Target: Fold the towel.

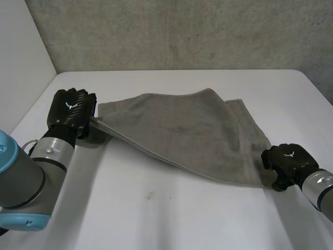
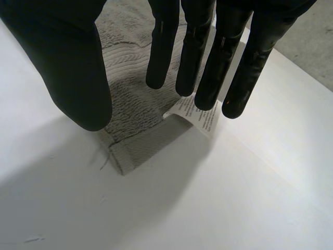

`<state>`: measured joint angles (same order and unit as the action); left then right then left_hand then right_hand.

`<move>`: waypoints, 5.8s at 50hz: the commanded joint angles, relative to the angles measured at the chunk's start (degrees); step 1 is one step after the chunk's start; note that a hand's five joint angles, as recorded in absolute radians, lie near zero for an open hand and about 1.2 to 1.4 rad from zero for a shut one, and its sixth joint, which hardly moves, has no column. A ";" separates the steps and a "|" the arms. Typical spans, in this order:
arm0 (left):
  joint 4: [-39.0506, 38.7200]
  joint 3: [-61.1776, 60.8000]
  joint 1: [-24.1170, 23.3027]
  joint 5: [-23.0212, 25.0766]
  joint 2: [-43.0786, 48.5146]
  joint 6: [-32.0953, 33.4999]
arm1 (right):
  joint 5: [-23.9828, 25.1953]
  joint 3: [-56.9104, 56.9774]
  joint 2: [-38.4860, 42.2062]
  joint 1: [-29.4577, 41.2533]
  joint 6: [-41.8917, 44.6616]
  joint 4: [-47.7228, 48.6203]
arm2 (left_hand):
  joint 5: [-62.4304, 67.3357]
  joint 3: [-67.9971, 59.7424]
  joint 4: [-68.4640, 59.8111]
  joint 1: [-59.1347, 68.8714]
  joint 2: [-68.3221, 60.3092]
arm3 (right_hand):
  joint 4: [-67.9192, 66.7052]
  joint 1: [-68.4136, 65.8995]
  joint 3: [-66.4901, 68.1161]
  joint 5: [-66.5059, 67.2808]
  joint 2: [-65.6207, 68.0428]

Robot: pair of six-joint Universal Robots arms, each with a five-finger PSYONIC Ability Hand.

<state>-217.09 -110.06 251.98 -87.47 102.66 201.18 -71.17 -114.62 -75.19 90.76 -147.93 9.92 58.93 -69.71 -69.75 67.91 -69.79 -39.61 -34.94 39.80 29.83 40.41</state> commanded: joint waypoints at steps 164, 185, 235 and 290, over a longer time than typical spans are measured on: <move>22.69 -2.38 -1.76 -0.15 -2.93 17.05 | -1.60 10.19 -6.40 -3.49 24.36 -27.34 | 11.07 -10.29 -10.25 12.09 -10.21 | -40.39 -45.06 40.20 40.17 39.59; 14.24 36.38 -2.11 -0.15 31.35 17.05 | -10.48 44.31 24.66 10.40 12.49 -7.02 | 11.07 -10.29 -10.25 12.09 -10.21 | -40.39 -45.06 40.20 40.17 39.59; 2.90 6.26 -5.62 -0.59 9.31 11.95 | -9.34 24.55 12.00 3.64 -2.28 -11.07 | -57.71 58.48 58.53 -56.69 58.57 | 12.87 8.20 -13.06 -13.10 -13.67; 0.09 6.43 -0.01 -5.60 5.53 11.51 | 1.82 37.02 20.79 38.09 11.96 17.24 | -57.37 58.15 58.19 -56.35 58.23 | -40.39 -45.06 40.20 40.17 39.59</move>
<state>-217.05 -104.13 248.51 -90.78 110.05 213.00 -76.75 -83.98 -63.36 117.86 -137.10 27.03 1.69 -10.18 -10.10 10.38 -10.09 -68.41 -54.73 68.76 56.20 67.35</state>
